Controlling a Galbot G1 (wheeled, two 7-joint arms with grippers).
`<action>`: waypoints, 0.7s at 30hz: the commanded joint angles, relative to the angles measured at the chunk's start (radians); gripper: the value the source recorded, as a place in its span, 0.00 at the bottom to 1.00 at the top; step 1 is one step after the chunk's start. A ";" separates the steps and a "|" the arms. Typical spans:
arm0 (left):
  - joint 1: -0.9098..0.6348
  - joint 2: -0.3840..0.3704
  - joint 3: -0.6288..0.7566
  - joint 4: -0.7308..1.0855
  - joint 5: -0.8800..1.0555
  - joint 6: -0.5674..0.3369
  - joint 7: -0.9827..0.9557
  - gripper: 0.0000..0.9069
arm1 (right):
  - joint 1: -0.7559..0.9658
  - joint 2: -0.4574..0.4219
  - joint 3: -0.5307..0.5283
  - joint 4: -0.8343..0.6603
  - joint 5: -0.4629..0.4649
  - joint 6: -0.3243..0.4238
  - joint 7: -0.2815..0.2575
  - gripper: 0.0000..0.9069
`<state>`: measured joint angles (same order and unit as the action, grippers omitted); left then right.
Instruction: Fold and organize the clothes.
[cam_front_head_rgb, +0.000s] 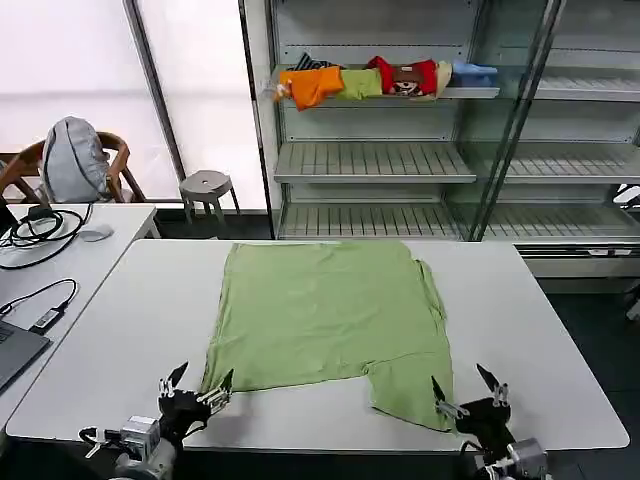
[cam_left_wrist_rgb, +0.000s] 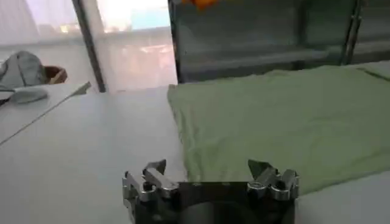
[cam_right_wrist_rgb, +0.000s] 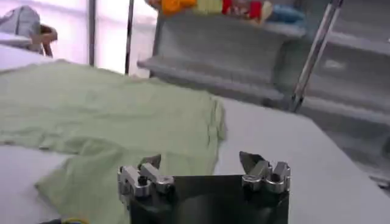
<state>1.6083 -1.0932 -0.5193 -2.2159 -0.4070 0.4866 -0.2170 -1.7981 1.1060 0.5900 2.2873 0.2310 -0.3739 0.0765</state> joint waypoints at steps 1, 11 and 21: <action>0.024 0.003 -0.019 -0.024 -0.063 0.064 -0.054 1.00 | -0.071 0.003 0.019 0.009 0.008 -0.027 -0.030 1.00; 0.013 -0.004 -0.002 -0.009 -0.064 0.089 -0.047 1.00 | -0.071 0.006 0.003 0.002 0.009 -0.025 -0.016 1.00; 0.004 -0.010 -0.004 0.022 -0.067 0.090 -0.041 0.27 | -0.055 0.008 -0.023 -0.004 0.022 -0.040 -0.001 0.77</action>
<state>1.6087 -1.1029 -0.5238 -2.2081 -0.4679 0.5624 -0.2572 -1.8439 1.1125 0.5739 2.2853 0.2439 -0.3989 0.0764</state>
